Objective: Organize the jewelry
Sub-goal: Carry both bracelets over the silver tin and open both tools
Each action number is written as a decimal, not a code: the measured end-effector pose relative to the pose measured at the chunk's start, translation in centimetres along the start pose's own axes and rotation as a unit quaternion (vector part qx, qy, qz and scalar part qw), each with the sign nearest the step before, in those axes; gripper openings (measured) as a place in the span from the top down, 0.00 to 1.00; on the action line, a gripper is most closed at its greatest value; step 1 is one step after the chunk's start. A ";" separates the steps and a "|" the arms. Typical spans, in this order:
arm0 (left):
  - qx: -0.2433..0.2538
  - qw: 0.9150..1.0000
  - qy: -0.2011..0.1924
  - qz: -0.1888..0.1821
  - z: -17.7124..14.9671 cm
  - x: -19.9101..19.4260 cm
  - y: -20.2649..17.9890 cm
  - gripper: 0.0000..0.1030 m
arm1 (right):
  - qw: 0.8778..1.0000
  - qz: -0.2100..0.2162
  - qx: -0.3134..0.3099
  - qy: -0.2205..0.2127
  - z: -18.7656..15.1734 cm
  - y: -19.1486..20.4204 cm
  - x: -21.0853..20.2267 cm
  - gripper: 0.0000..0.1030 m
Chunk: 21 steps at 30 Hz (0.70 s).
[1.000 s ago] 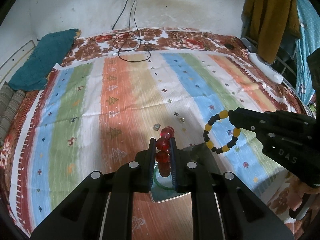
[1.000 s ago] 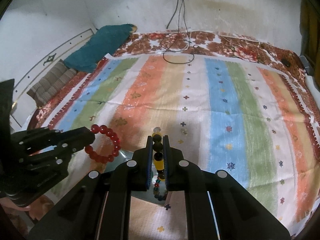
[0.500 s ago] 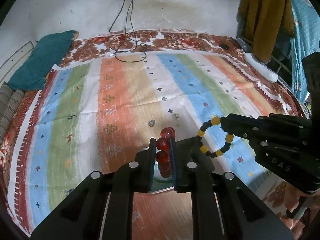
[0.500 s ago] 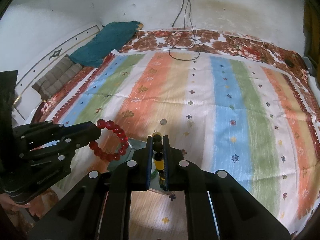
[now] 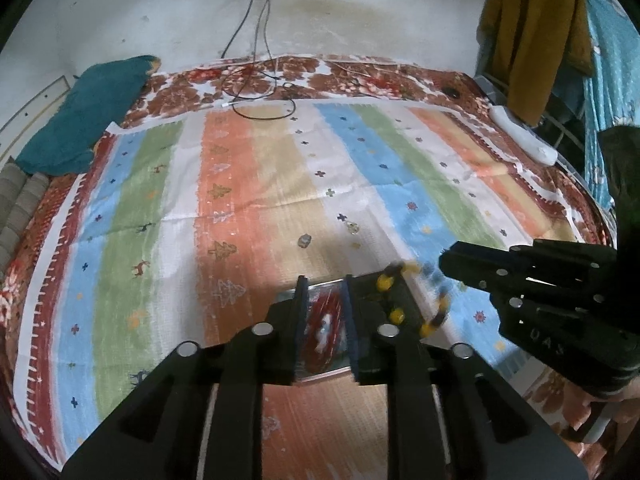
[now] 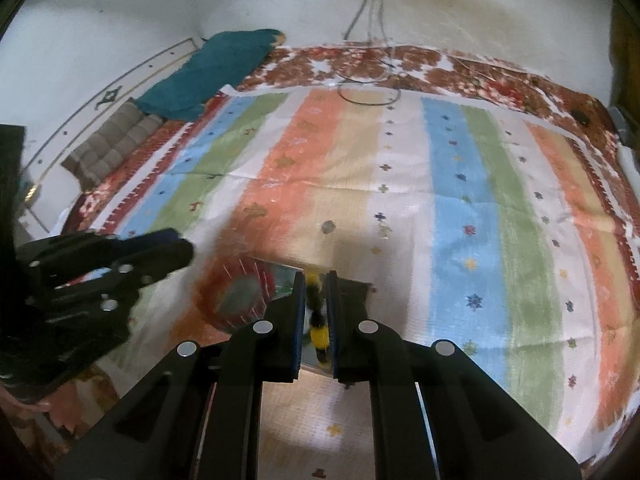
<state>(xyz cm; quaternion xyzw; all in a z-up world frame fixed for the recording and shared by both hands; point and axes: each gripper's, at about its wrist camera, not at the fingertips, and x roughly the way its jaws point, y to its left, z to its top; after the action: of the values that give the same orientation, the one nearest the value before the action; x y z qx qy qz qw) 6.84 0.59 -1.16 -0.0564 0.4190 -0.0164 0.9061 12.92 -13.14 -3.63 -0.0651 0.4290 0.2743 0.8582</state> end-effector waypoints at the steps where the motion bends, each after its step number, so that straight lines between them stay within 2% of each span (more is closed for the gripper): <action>1: -0.002 1.000 0.001 0.002 0.0 0.0 0.1 0.80 | 1.000 -0.007 0.005 0.002 0.0 -0.3 0.1 0.82; 2: -0.003 1.000 0.001 0.003 0.0 0.0 0.2 0.80 | 1.000 -0.011 0.010 0.004 0.1 -0.6 0.2 0.74; 3: -0.005 1.000 0.002 0.004 0.0 0.1 0.3 0.80 | 1.000 -0.014 0.014 0.005 0.1 -0.8 0.2 0.72; 7: -0.003 1.000 0.004 0.004 0.0 0.2 0.6 0.69 | 1.000 -0.018 0.019 0.013 0.2 -1.4 0.6 0.70; 10: -0.003 1.000 0.007 0.006 0.1 0.4 0.7 0.65 | 0.999 -0.023 0.022 0.019 0.5 -2.0 1.0 0.62; 12: -0.002 1.000 0.008 0.015 0.1 0.5 1.1 0.56 | 0.999 -0.032 0.020 0.023 0.7 -2.4 1.3 0.60; 19: 0.005 1.000 0.018 0.024 1.0 1.9 2.1 0.55 | 0.998 -0.035 0.017 0.043 1.7 -3.2 2.8 0.55; 21: 0.011 1.000 0.018 0.020 1.5 2.4 2.2 0.51 | 0.998 -0.025 0.020 0.047 2.1 -3.3 3.4 0.55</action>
<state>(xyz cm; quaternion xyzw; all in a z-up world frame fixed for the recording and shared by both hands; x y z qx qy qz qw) 9.50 2.68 -2.27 -0.0382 0.4364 -0.0039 0.8990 17.75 -13.80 -5.35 -0.0715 0.4727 0.2406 0.8447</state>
